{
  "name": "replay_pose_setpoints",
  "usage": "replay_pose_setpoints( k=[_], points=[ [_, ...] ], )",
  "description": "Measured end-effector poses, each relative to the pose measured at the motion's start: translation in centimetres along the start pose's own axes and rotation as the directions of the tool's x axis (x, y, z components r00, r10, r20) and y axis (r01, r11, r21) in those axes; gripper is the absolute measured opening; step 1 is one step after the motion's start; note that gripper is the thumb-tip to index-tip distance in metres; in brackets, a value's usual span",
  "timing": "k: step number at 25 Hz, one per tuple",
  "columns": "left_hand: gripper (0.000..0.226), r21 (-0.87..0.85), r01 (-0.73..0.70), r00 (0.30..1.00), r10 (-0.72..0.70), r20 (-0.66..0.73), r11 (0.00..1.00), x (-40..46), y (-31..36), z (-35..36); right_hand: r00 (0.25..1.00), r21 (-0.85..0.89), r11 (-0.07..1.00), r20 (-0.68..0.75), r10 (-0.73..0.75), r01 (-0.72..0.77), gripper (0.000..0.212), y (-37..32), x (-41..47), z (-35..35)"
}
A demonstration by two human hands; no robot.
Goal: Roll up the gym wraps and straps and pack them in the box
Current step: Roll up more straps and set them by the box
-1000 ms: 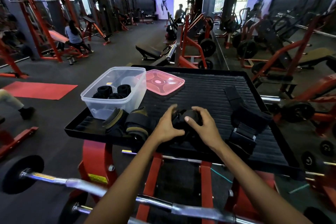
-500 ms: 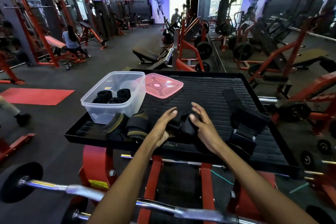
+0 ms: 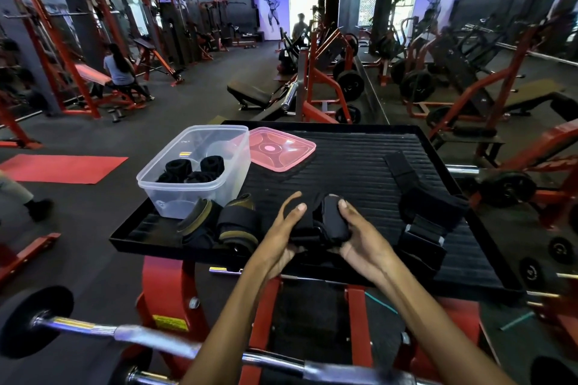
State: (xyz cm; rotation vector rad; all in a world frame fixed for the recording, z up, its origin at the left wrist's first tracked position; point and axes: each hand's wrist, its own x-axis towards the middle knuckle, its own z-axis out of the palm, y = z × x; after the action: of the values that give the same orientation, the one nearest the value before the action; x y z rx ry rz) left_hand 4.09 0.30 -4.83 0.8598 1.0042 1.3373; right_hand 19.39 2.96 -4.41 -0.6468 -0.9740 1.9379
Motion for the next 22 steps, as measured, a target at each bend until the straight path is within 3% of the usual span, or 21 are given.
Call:
replay_pose_setpoints(
  k=[6,8,12,17,20,22],
  points=[
    [0.040,-0.074,0.011,1.000,-0.013,-0.022,0.997,1.4,0.3,0.6,1.000,0.013,1.000,0.011,0.017,-0.017,0.052,0.3,0.1,0.3],
    [0.043,-0.060,0.038,0.999,-0.038,-0.002,0.998,1.6,0.1,0.5,1.000,-0.045,0.999,-0.015,0.012,-0.013,0.048,-0.1,0.3,0.0],
    [0.035,0.092,0.056,0.998,-0.055,-0.020,0.994,1.5,0.1,0.9,0.997,-0.155,0.988,-0.077,-0.012,-0.001,0.037,-0.3,0.7,-0.2],
    [0.050,0.407,-0.125,0.992,0.120,0.037,0.905,2.1,1.7,2.0,0.965,-0.271,0.962,-0.241,-0.102,0.034,0.020,-0.2,1.6,0.4],
    [0.059,0.521,-0.119,0.991,0.134,0.010,0.845,2.6,2.3,2.3,0.985,-0.190,0.982,-0.162,-0.053,0.021,0.024,-0.6,1.8,-0.1],
    [0.060,0.460,-0.041,0.999,0.049,-0.005,0.887,2.7,2.3,1.6,0.996,-0.163,0.987,-0.088,-0.009,-0.005,0.028,-1.1,1.8,-1.0]
  ],
)
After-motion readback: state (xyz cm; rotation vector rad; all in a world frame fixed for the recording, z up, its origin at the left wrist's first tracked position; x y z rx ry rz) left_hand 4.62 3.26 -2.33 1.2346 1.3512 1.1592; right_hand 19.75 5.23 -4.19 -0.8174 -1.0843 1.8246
